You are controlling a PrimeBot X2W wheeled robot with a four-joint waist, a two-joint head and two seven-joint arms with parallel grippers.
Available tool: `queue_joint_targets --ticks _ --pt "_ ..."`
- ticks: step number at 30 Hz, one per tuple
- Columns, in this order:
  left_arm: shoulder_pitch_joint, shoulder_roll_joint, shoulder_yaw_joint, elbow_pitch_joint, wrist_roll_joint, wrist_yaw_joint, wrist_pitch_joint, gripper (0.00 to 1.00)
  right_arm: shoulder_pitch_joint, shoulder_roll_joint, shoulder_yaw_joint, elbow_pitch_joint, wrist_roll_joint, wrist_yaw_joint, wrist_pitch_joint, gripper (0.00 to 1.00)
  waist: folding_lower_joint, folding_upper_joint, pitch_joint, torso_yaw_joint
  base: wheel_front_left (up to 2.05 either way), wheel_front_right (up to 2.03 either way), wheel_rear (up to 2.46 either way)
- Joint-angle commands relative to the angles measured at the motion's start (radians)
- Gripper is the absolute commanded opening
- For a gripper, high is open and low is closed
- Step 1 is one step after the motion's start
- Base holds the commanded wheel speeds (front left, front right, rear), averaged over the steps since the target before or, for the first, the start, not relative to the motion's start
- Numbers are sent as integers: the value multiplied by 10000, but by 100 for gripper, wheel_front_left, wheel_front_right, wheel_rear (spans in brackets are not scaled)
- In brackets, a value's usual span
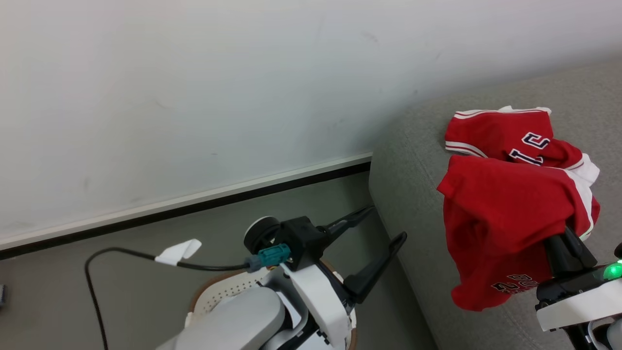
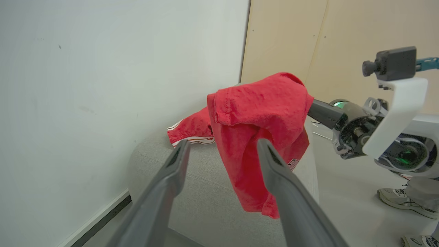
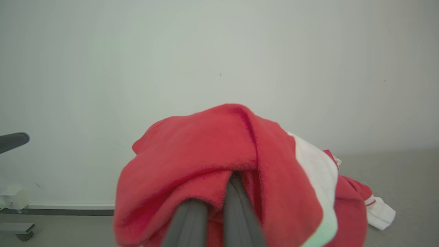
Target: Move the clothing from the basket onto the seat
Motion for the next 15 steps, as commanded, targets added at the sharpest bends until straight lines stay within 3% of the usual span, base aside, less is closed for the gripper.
queue_joint_targets --ticks 1,15 --pt "10 23 -73 23 207 -34 -78 100 220 65 -158 -158 -152 -23 -29 0 -1 -1 215 -318 0 0 0" --pt "-116 81 -188 159 700 -58 -385 100 542 423 -1203 -1209 -782 -23 -29 0 -1 -1 1117 -1004 0 0 0"
